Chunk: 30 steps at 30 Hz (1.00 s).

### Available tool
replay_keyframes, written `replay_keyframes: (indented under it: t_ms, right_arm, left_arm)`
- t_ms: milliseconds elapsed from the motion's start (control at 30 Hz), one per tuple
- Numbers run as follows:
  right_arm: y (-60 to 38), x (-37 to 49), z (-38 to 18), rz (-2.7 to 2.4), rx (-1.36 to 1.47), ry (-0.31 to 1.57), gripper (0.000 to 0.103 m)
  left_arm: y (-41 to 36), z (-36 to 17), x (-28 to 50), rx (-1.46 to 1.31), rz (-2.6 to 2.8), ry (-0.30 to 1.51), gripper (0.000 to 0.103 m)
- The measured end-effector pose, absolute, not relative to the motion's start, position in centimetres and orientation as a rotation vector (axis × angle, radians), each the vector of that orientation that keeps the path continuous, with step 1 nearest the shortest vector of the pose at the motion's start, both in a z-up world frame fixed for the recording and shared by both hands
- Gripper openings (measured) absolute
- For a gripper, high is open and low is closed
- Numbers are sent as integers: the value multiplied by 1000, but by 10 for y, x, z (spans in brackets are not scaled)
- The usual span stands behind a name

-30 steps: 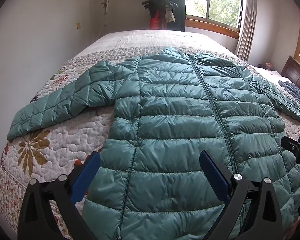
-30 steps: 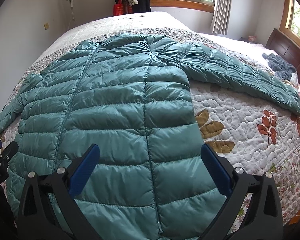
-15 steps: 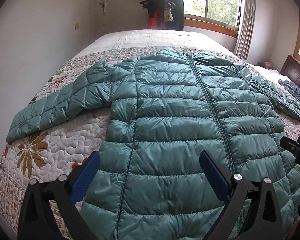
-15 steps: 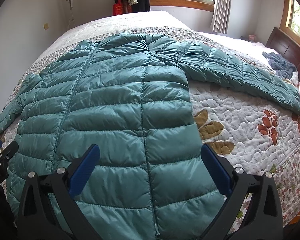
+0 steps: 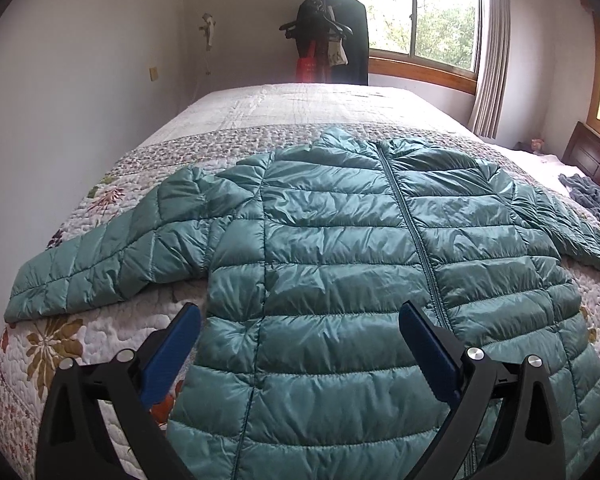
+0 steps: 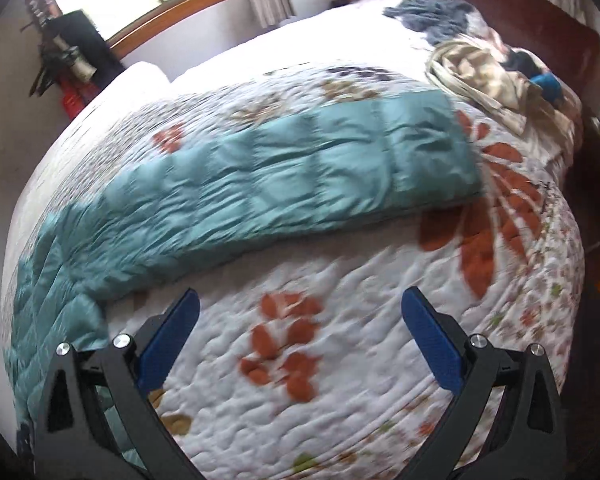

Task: Fold large clothes
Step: 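Grasp the teal jacket sleeve cuff with the right gripper and lift it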

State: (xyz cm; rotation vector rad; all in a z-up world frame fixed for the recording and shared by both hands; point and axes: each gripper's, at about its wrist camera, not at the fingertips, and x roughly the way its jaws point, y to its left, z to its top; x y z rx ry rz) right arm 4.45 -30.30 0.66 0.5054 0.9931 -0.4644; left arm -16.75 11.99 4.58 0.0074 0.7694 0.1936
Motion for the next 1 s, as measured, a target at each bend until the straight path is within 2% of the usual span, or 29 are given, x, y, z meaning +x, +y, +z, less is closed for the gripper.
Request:
replay_keyframes:
  t_ms: [167, 433, 467, 500, 567, 600, 633, 700, 767, 1000]
  right_arm:
    - [-391, 36, -14, -579, 666, 997, 100]
    - [-427, 43, -29, -550, 721, 969, 98]
    - [-428, 45, -29, -560, 715, 968, 91]
    - [-431, 47, -29, -578, 700, 970, 77]
    - [-430, 49, -27, -589, 677, 980, 67]
    - [-430, 51, -26, -574, 681, 979, 57]
    - [-429, 52, -25, -560, 683, 981, 51]
    - [-425, 54, -20, -520, 697, 973, 24]
    - [-418, 56, -11, -499, 695, 957, 13]
    - [-349, 74, 50, -355, 580, 850, 9]
  left_arm:
    - [125, 29, -160, -14, 182, 797, 99]
    - [123, 20, -157, 1, 179, 800, 99]
    - [123, 20, -157, 3, 179, 799, 99]
    - [123, 20, -157, 3, 178, 799, 99]
    - [122, 19, -156, 0, 175, 801, 99]
    - [122, 19, -156, -2, 174, 801, 99]
    - [123, 19, -156, -5, 173, 802, 99]
    - [125, 19, -156, -12, 173, 804, 99]
    - [126, 19, -156, -18, 171, 805, 99]
    - [129, 18, -156, -31, 174, 809, 99]
